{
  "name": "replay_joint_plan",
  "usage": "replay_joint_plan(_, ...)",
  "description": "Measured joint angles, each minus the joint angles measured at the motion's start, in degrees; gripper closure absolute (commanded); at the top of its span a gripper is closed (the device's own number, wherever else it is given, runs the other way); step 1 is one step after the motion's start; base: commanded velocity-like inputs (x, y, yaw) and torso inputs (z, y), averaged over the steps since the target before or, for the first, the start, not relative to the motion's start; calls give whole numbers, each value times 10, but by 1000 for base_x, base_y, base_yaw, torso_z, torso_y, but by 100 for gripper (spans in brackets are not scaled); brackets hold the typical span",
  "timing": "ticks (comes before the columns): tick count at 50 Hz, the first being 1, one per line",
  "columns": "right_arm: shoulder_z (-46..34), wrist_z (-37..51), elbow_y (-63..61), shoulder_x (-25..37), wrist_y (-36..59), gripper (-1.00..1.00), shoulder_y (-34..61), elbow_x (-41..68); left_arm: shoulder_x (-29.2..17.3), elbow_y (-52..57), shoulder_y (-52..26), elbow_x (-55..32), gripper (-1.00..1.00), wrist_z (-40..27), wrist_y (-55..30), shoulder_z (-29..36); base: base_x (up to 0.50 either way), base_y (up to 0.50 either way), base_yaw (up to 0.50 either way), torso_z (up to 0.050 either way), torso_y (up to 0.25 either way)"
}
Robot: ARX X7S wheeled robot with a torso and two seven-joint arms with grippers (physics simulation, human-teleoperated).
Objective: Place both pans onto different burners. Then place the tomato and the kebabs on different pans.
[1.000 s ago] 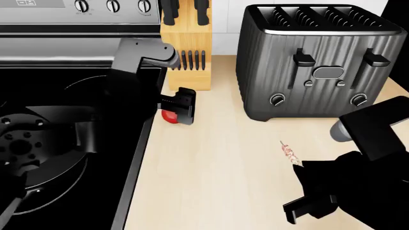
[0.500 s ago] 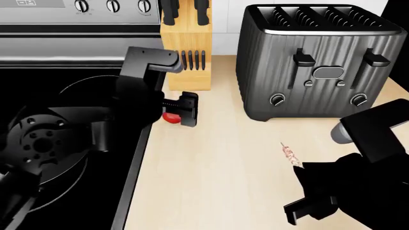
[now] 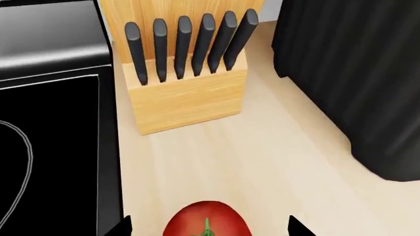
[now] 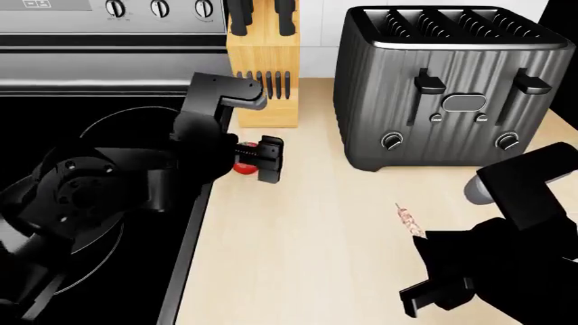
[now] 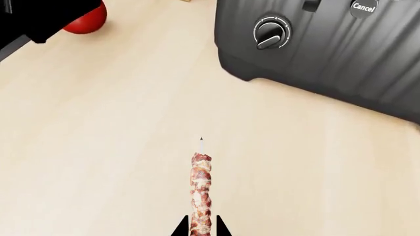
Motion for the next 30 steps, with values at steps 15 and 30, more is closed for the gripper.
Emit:
replay_joint_plan(15, 0, -9, -1, 6, -4, 100, -10, -9, 20, -20, -10, 13, -100, 8, -7, 17, 0, 0, 0, 0, 0)
replay_joint_plan(30, 3, -11, -3, 11, -4, 100, -13, -11, 27, -32, -15, 18, -100, 4, -12, 25, 0, 0, 0, 0, 0)
